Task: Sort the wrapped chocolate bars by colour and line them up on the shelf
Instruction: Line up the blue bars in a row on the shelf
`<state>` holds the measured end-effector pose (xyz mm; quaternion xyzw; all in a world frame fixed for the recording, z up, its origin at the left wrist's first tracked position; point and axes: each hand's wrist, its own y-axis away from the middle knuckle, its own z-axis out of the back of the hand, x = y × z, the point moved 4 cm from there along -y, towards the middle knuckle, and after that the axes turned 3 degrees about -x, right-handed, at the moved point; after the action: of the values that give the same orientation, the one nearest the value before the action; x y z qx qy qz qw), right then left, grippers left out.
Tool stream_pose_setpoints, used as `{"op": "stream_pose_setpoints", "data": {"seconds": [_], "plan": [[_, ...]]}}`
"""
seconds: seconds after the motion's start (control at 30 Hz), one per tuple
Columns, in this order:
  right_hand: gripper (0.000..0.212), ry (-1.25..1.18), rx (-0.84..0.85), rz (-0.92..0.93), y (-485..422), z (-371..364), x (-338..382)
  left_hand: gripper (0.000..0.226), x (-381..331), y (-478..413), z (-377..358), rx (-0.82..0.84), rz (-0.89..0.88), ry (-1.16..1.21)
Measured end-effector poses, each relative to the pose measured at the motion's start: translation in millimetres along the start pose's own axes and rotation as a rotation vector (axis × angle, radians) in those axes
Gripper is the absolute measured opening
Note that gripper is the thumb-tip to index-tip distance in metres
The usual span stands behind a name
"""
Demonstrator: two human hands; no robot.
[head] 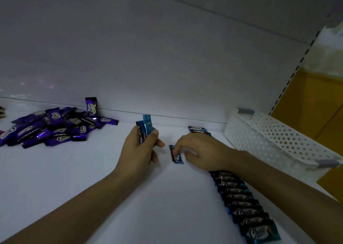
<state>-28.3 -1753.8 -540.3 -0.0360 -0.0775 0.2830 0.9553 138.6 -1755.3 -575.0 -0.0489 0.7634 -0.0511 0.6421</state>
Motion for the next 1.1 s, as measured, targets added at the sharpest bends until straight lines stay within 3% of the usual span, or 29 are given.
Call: {"op": "stream_pose_setpoints", "data": {"seconds": [0.1,0.23,0.43,0.63,0.87,1.1], "plan": [[0.03,-0.026,-0.024,-0.017,-9,-3,-3,0.006,1,-1,0,0.004,-0.008,-0.003],[0.029,0.142,0.003,-0.047,-23,-11,-8,0.012,1,-5,-2,0.018,0.012,-0.019],[0.058,0.405,0.046,-0.295,-48,-17,-11,0.008,0,-6,0,0.025,0.039,0.009],[0.046,0.391,0.057,-0.27,-53,-25,4,0.005,1,-6,-3,0.07,0.012,-0.024],[0.065,0.246,-0.037,-0.365,-59,-27,-12,0.006,-1,-4,-3,0.086,0.001,-0.054],[0.058,0.174,-0.03,-0.382,-63,-27,-18,0.006,-3,-3,-3,0.089,-0.013,-0.073]]}}
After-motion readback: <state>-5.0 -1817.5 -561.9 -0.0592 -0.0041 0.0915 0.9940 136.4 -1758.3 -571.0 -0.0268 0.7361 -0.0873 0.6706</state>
